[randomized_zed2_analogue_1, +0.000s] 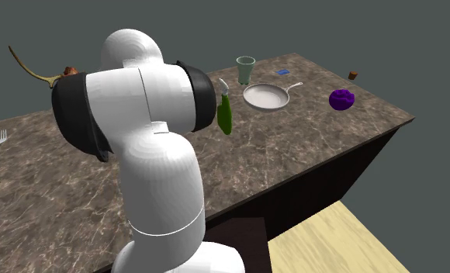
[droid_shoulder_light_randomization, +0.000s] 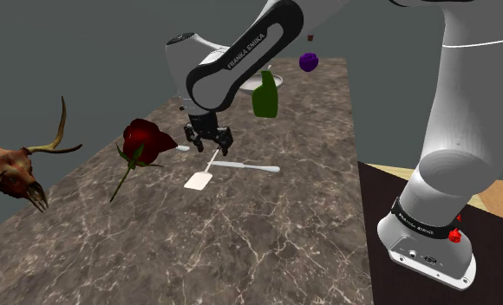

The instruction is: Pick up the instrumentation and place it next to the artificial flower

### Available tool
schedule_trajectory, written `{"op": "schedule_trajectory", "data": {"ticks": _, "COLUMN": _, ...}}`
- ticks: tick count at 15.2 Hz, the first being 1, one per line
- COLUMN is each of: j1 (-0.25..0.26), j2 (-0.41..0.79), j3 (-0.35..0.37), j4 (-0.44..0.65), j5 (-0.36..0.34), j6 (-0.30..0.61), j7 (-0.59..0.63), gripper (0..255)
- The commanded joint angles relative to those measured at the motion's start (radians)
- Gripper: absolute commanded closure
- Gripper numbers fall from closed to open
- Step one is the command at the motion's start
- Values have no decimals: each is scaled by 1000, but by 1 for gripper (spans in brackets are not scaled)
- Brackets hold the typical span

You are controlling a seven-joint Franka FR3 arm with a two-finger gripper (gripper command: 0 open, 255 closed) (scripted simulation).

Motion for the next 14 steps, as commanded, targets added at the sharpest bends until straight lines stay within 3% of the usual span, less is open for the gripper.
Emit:
{"op": "schedule_trajectory", "data": {"ticks": 1, "j1": 0, "j2": 0, "j3": 0, "j4": 0, "j5": 0, "j6": 0, "j7": 0, "gripper": 0}}
{"op": "schedule_trajectory", "data": {"ticks": 6, "j1": -8, "j2": -62, "j3": 17, "j4": 56, "j5": 47, "j6": -108, "j7": -31, "gripper": 0}}
{"op": "schedule_trajectory", "data": {"ticks": 14, "j1": -8, "j2": -62, "j3": 17, "j4": 56, "j5": 47, "j6": -108, "j7": -31, "gripper": 0}}
